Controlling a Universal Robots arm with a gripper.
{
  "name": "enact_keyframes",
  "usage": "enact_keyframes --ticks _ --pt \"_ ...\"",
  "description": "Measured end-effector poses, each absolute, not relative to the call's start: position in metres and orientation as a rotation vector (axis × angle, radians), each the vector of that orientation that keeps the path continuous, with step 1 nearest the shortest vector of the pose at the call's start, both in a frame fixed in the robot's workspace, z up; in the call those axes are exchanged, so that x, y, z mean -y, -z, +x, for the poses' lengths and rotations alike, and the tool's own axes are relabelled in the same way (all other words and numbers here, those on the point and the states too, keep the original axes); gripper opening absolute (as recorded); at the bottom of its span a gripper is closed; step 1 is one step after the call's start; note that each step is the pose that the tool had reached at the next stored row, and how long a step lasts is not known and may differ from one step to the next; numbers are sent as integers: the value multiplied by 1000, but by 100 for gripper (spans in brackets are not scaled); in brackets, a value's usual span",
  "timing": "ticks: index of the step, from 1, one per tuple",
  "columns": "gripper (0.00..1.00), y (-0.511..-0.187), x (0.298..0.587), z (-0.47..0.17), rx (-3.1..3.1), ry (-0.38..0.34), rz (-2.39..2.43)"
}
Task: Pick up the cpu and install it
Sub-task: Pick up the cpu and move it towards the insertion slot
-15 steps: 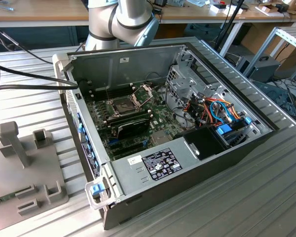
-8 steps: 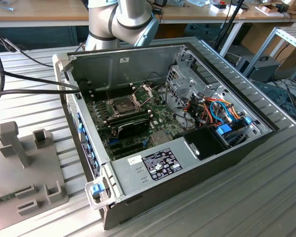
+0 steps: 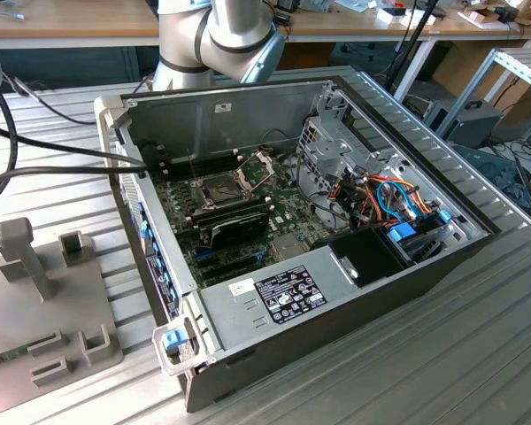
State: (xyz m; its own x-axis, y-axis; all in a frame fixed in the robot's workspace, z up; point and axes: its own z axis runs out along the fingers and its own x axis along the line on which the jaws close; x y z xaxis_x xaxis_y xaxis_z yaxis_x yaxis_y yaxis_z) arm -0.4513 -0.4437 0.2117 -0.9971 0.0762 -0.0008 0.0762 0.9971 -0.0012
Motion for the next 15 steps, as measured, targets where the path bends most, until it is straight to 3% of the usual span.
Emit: enact_keyframes --ticks 15 --pt "62 -198 447 -449 -3141 26 110"
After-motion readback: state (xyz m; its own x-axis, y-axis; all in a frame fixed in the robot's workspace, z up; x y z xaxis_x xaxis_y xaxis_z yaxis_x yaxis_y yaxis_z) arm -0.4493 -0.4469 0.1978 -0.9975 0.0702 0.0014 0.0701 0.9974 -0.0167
